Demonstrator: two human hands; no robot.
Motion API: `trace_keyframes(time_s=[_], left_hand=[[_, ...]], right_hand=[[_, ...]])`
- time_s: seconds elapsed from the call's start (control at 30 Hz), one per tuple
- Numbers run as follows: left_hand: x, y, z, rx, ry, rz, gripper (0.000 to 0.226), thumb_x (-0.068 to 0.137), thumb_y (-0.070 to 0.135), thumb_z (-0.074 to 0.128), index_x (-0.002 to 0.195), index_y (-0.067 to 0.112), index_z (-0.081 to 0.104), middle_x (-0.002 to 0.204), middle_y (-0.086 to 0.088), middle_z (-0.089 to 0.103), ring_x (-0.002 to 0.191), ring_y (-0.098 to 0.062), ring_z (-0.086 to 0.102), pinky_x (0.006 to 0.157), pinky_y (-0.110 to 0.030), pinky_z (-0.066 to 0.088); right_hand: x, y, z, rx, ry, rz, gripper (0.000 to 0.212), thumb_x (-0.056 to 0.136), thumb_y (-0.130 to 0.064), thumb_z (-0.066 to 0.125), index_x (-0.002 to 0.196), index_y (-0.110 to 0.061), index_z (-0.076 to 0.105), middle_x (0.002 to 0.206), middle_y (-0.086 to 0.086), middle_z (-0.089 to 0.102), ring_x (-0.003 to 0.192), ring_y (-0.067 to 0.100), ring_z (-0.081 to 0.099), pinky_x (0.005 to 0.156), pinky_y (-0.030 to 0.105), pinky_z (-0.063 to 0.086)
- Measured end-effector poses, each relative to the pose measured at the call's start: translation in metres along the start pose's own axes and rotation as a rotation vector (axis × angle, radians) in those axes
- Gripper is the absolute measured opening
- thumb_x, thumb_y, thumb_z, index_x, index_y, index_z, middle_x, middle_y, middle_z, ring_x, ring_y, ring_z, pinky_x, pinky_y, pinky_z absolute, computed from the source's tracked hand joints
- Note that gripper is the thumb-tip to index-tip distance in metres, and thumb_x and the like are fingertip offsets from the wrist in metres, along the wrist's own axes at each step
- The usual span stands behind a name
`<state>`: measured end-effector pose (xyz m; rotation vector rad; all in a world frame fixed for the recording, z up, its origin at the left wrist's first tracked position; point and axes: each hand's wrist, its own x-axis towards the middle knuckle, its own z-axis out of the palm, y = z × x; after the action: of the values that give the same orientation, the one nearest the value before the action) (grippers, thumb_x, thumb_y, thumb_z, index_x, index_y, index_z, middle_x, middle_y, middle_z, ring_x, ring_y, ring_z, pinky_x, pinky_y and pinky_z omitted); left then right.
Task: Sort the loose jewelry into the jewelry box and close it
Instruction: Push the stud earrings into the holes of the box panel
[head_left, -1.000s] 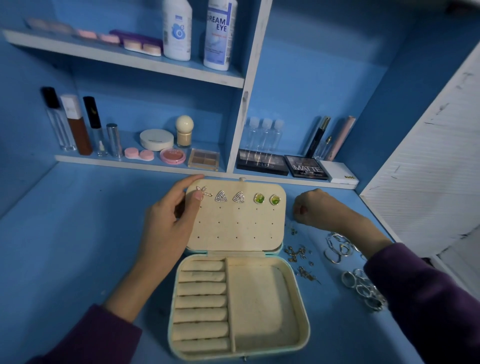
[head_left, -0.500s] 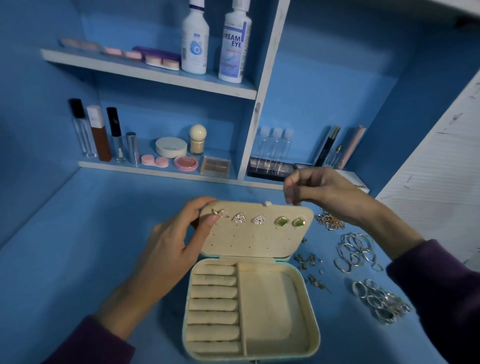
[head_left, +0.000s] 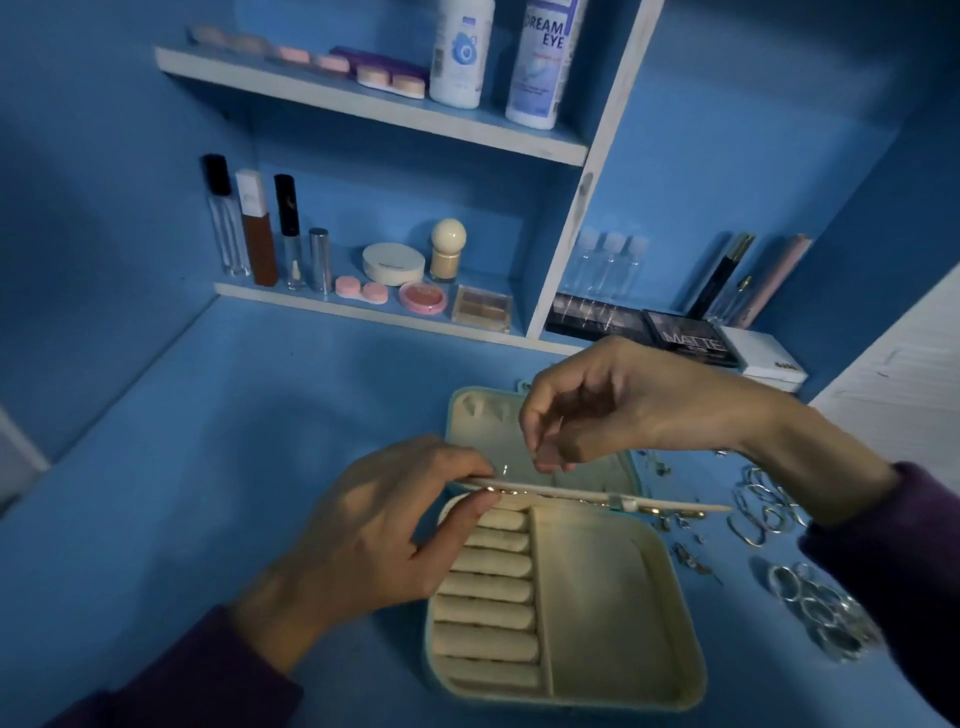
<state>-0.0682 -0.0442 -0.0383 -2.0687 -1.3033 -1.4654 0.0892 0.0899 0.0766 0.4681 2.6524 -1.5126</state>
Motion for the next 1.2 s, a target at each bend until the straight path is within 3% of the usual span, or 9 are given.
trace_keyframes(time_s=[0.23,0.77,0.97,1.2], left_hand=[[0.001,-0.002,0.000,-0.021,-0.020,0.052,0.010,0.096,0.019,0.051,0.096,0.010,0.053,0.079,-0.006,0.069,0.073,-0.014,0.060,0.067,-0.024,0.050],[0.000,-0.003,0.000,-0.027,-0.017,0.061,0.007,0.095,0.017,0.053,0.095,0.010,0.052,0.077,-0.007,0.068,0.071,-0.016,0.060,0.065,-0.027,0.050],[0.001,-0.003,0.001,-0.036,-0.009,0.061,0.007,0.095,0.017,0.053,0.095,0.009,0.052,0.076,-0.007,0.067,0.069,-0.017,0.059,0.065,-0.026,0.049],[0.001,-0.003,0.000,-0.043,-0.010,0.055,0.007,0.094,0.015,0.054,0.095,0.009,0.052,0.075,-0.006,0.065,0.070,-0.014,0.057,0.068,-0.019,0.048]], right_hand=[[0.011,-0.011,0.006,-0.067,-0.091,0.019,0.008,0.082,0.008,0.064,0.086,0.002,0.067,0.077,0.014,0.068,0.071,0.017,0.062,0.065,0.023,0.053],[0.015,-0.016,0.005,-0.061,-0.144,0.044,0.008,0.082,0.005,0.065,0.086,-0.002,0.068,0.077,0.010,0.069,0.072,0.016,0.065,0.068,0.028,0.056],[0.016,-0.018,0.005,-0.098,-0.149,0.054,0.007,0.082,0.004,0.065,0.086,0.000,0.068,0.078,0.013,0.068,0.070,0.013,0.065,0.068,0.027,0.056],[0.018,-0.024,0.007,-0.146,-0.168,0.074,0.007,0.082,0.001,0.066,0.086,-0.003,0.069,0.079,0.005,0.069,0.067,0.006,0.063,0.065,0.021,0.053]])
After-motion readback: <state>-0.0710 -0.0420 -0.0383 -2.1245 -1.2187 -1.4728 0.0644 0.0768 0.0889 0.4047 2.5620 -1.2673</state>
